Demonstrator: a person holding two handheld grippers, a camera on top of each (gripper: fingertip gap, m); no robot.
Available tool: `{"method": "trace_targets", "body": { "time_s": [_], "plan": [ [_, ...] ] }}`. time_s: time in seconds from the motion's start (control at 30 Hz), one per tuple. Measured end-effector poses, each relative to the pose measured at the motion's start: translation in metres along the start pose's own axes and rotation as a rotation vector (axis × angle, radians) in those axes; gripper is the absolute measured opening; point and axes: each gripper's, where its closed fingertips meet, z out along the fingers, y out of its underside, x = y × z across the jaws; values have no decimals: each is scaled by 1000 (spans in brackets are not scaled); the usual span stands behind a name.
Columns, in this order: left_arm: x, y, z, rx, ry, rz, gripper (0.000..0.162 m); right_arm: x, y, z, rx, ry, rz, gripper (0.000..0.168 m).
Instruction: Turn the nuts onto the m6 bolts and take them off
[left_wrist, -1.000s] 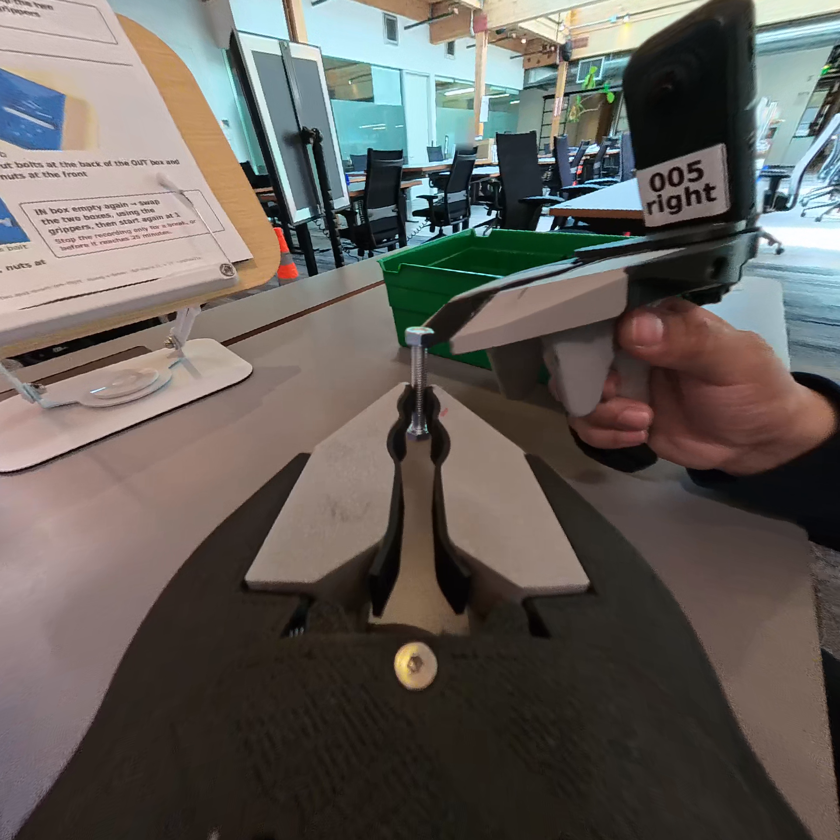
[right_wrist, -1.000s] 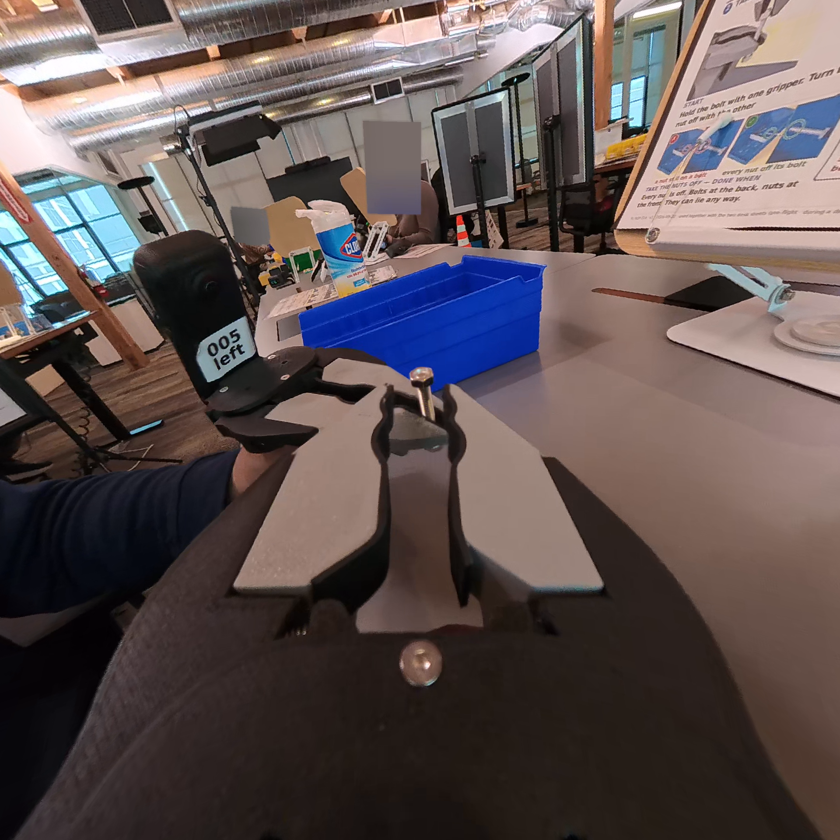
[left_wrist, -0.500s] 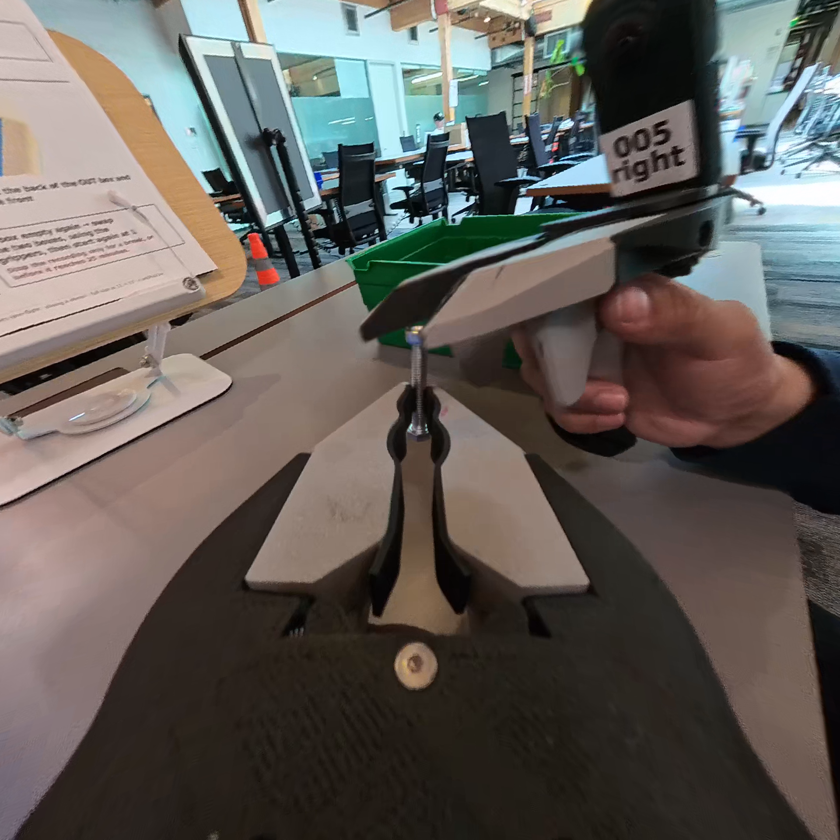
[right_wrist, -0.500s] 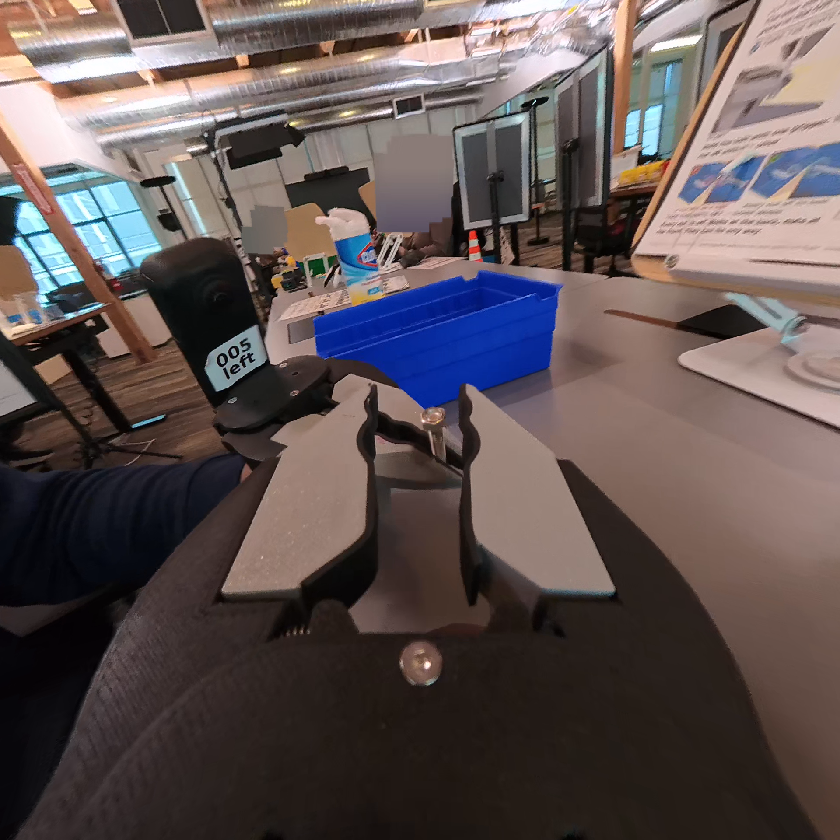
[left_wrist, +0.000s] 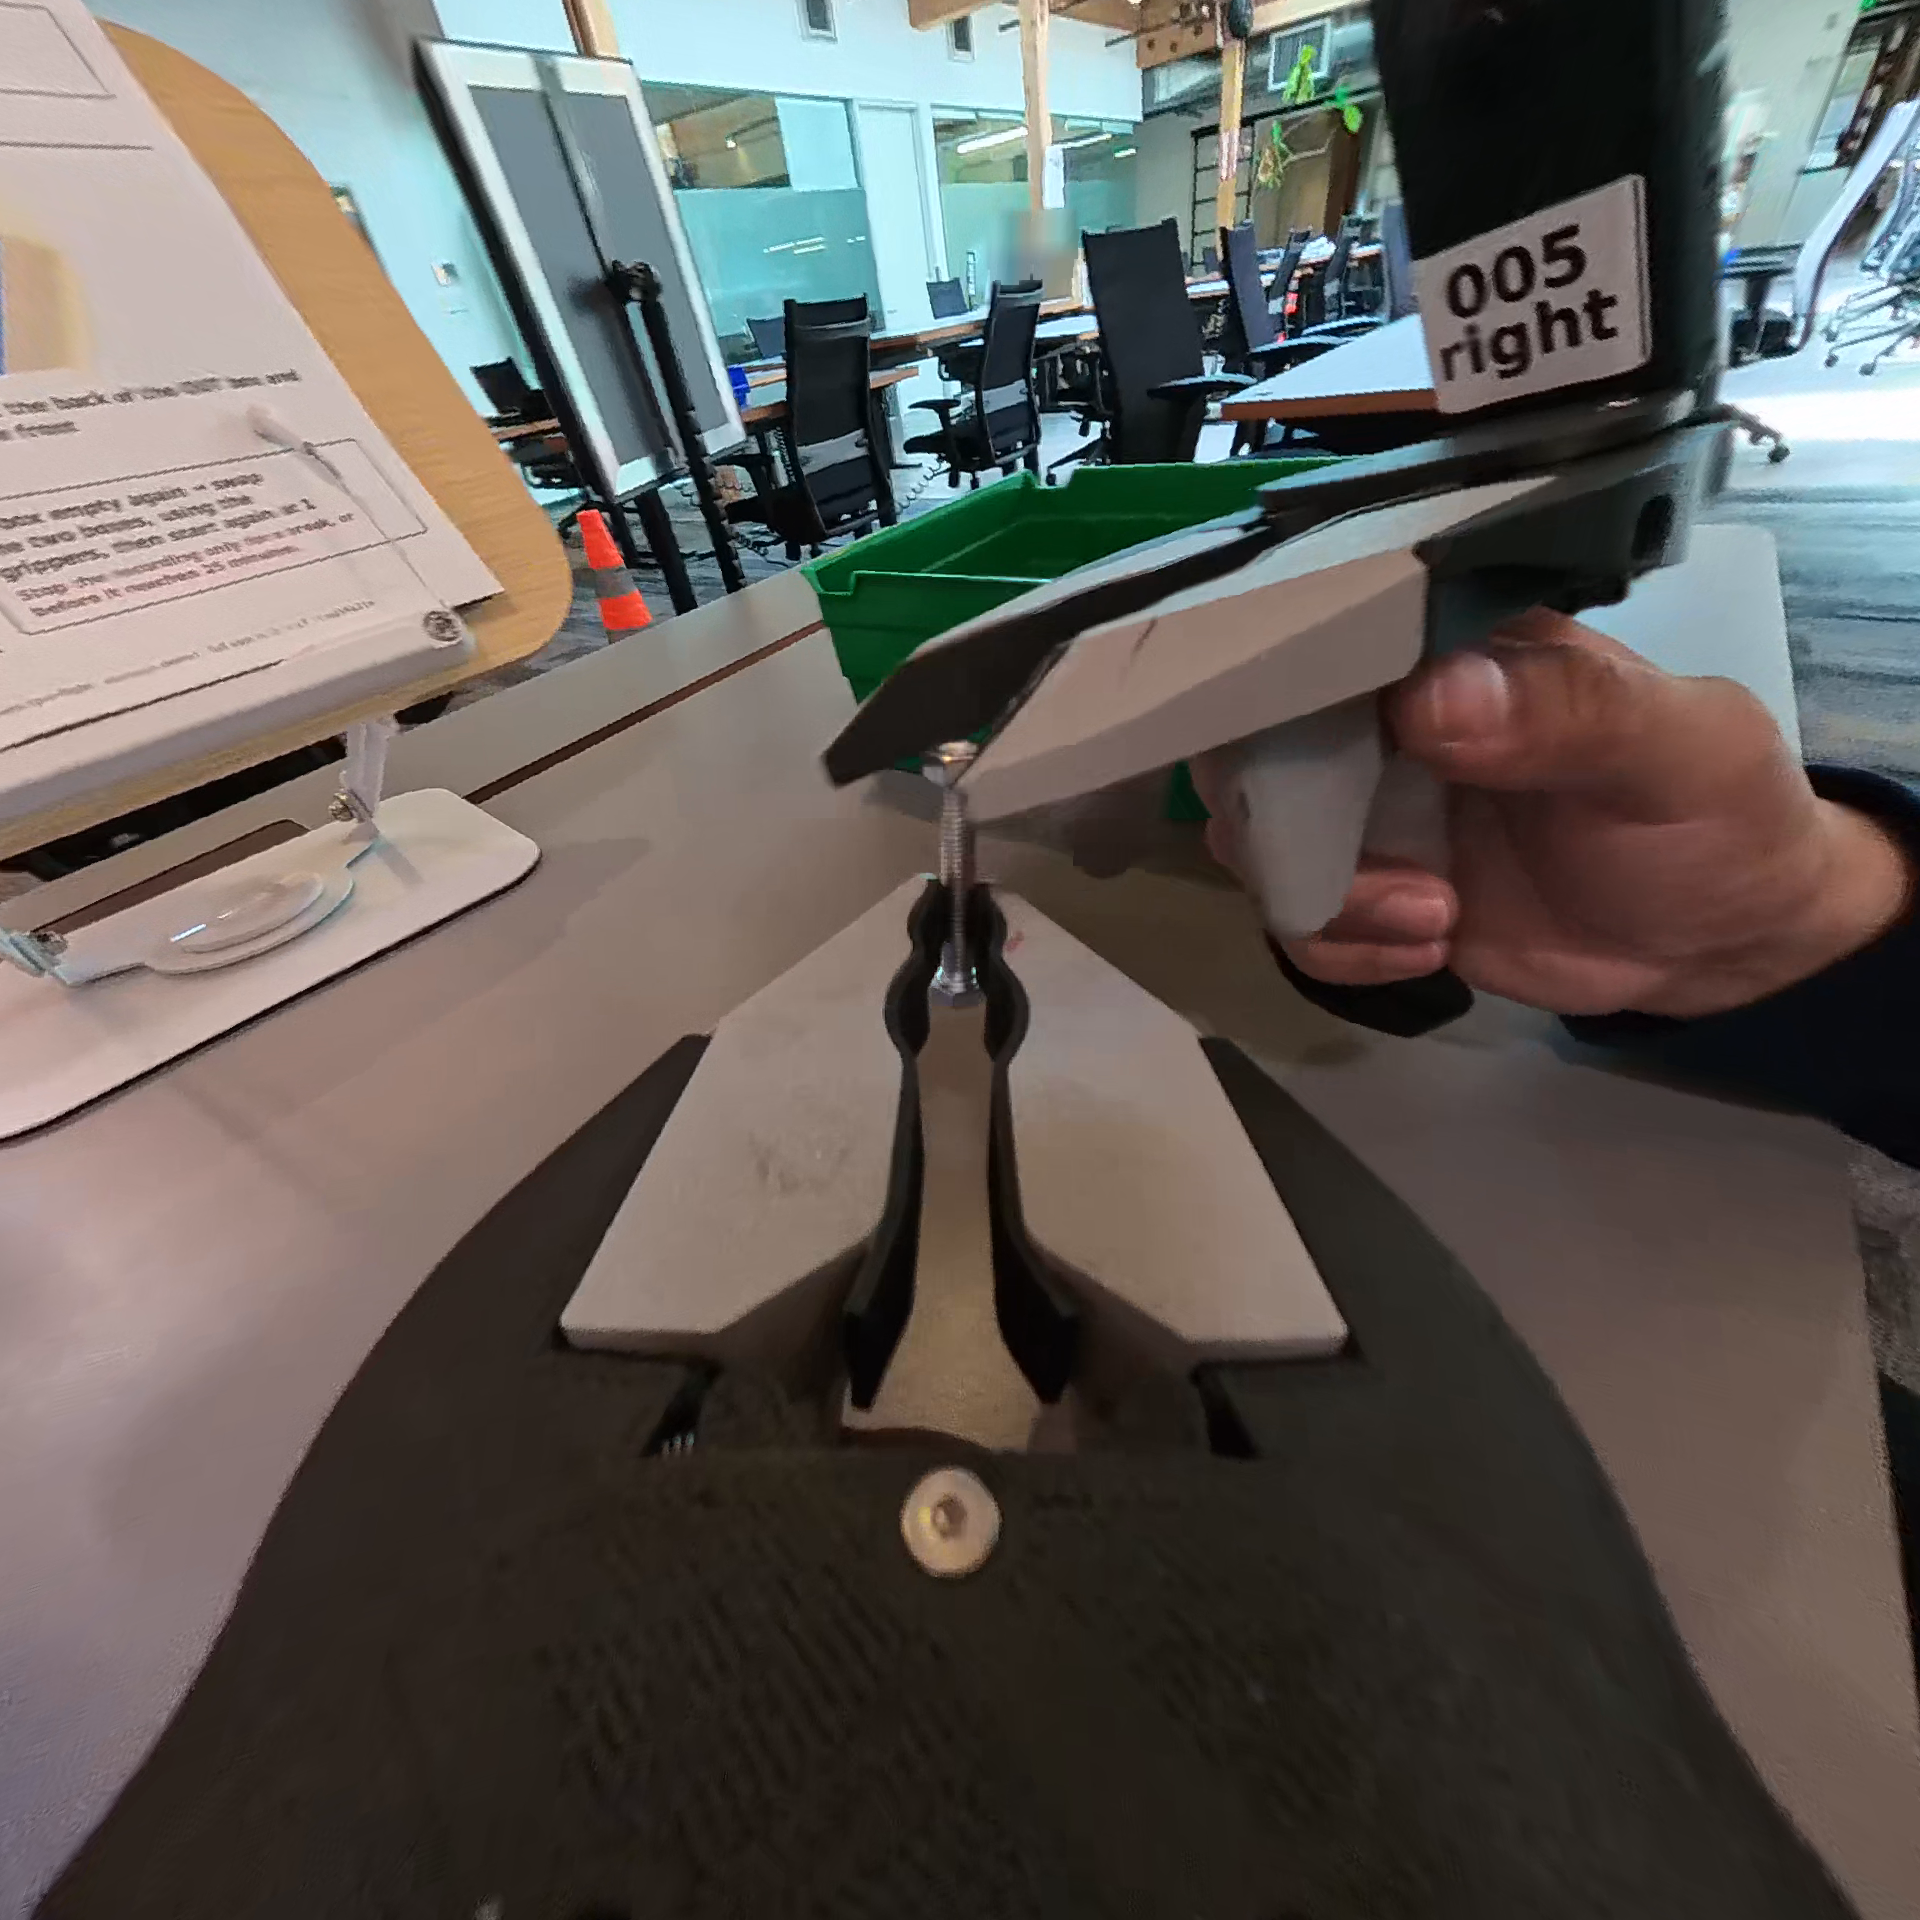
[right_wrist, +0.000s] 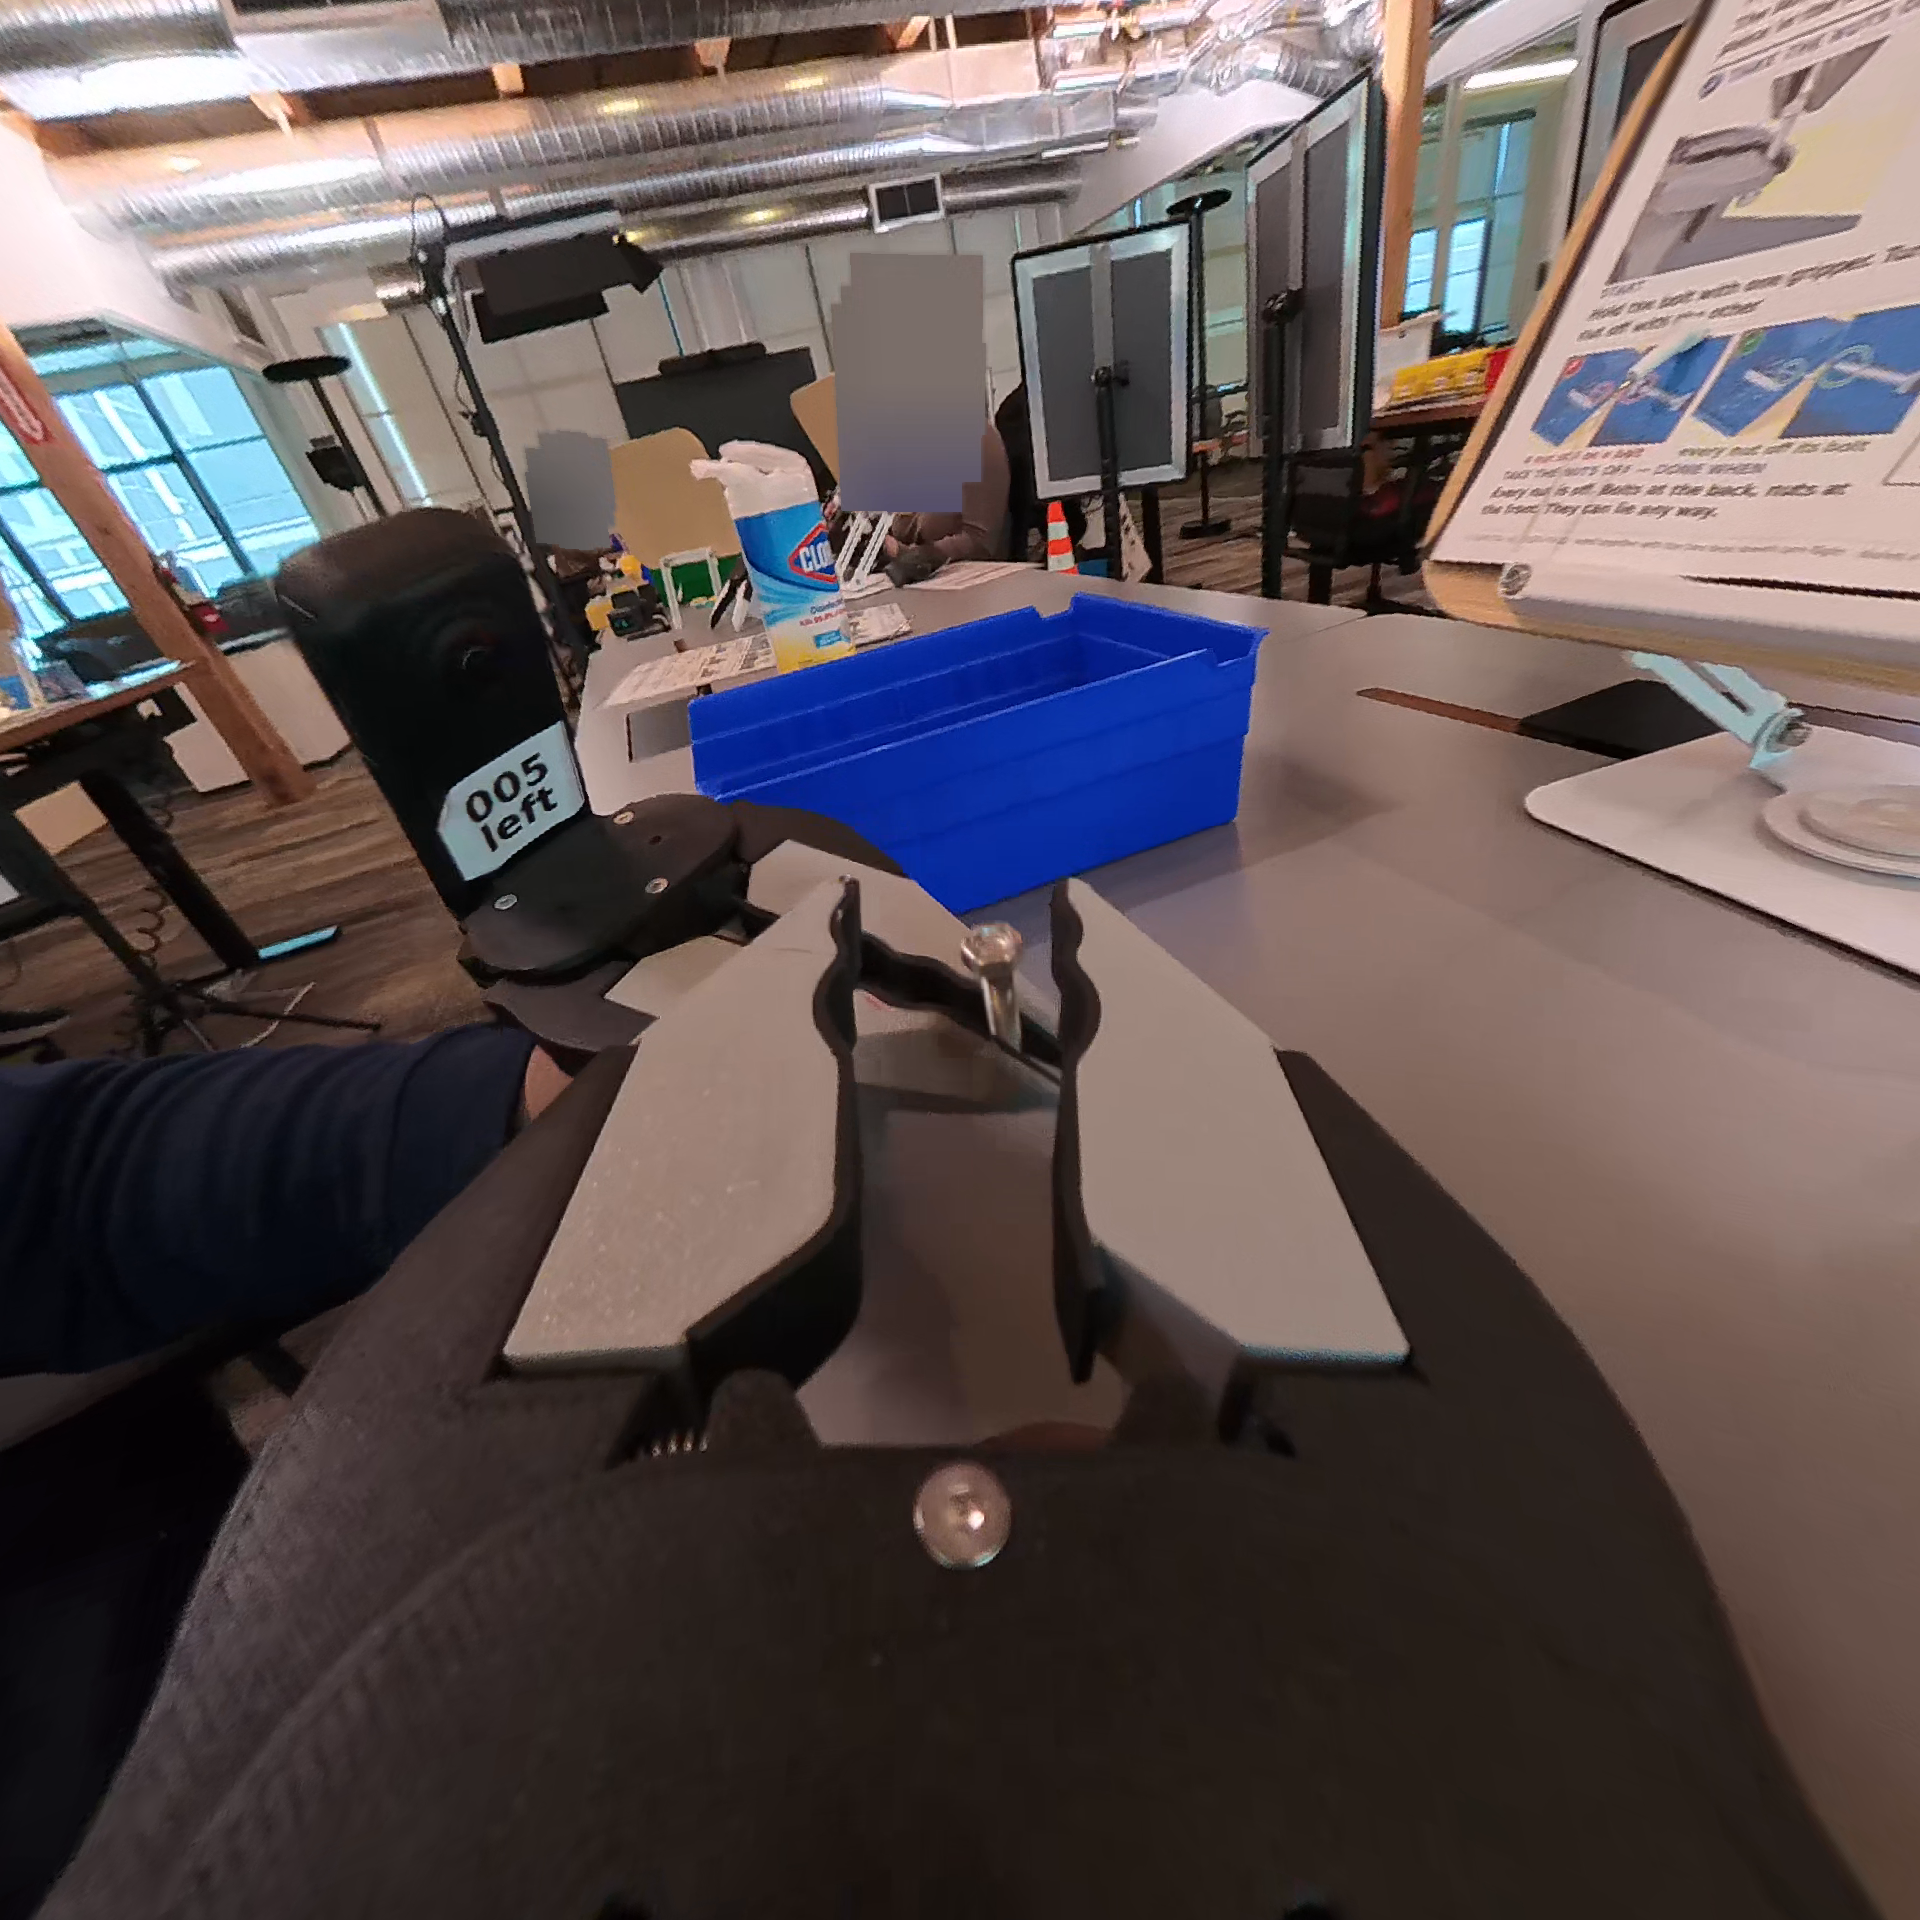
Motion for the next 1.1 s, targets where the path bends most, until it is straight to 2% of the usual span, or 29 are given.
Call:
{"method": "trace_targets", "body": {
  "time_s": [0.2,0.3,0.43,0.67,0.87,1.1],
  "plan": [
    [-12,-1,-4,12,-35,-55,2,-1,0,-2,1,-25,20,28],
    [-1,1,0,-6,-5,-4,3,-9,4,6,-22,-41,2,38],
    [-2,2,1,-11,-6,-5,3,-2,2,2,-17,2,-19,33],
    [-5,2,-1,-6,-20,-18,3,-3,4,0,-20,-27,9,30],
    [2,3,2,-19,1,6,3,-8,6,7,-34,-23,-25,38],
    [-10,3,-1,-15,-52,-8,3,2,1,-1,-8,14,-21,32]
  ]
}}
